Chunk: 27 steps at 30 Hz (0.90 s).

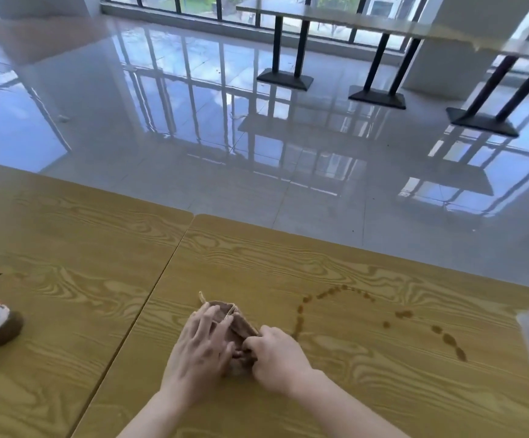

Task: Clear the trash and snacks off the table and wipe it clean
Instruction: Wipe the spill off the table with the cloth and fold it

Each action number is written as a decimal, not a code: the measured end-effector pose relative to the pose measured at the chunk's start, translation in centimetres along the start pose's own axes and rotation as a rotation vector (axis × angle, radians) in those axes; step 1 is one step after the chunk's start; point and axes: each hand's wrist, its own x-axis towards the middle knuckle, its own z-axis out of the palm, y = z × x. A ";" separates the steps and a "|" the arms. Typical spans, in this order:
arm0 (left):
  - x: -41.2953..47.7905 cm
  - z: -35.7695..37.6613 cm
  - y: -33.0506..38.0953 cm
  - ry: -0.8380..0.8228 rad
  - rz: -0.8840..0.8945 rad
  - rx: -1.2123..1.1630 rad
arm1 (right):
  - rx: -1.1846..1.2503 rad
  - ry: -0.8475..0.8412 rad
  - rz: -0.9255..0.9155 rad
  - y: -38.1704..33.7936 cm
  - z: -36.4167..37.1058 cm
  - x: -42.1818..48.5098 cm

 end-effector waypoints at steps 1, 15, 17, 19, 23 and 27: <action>-0.9 0.8 0.8 -0.037 0.036 0.000 | 0.006 0.017 0.004 0.5 0.6 -2.0; -10.8 8.9 18.4 -0.203 0.354 -0.012 | -0.062 0.253 0.327 10.0 5.7 -24.6; -11.2 9.7 20.7 -0.202 0.333 -0.009 | -0.025 0.314 0.381 10.6 6.1 -26.1; -11.4 10.2 22.1 -0.172 0.298 -0.002 | 0.066 0.415 0.346 10.7 6.6 -26.4; -11.8 10.9 22.2 -0.143 0.289 0.038 | 0.133 0.325 0.218 11.3 8.6 -25.7; -11.6 11.4 22.6 -0.184 0.300 0.075 | -0.063 0.274 0.203 12.6 10.0 -26.9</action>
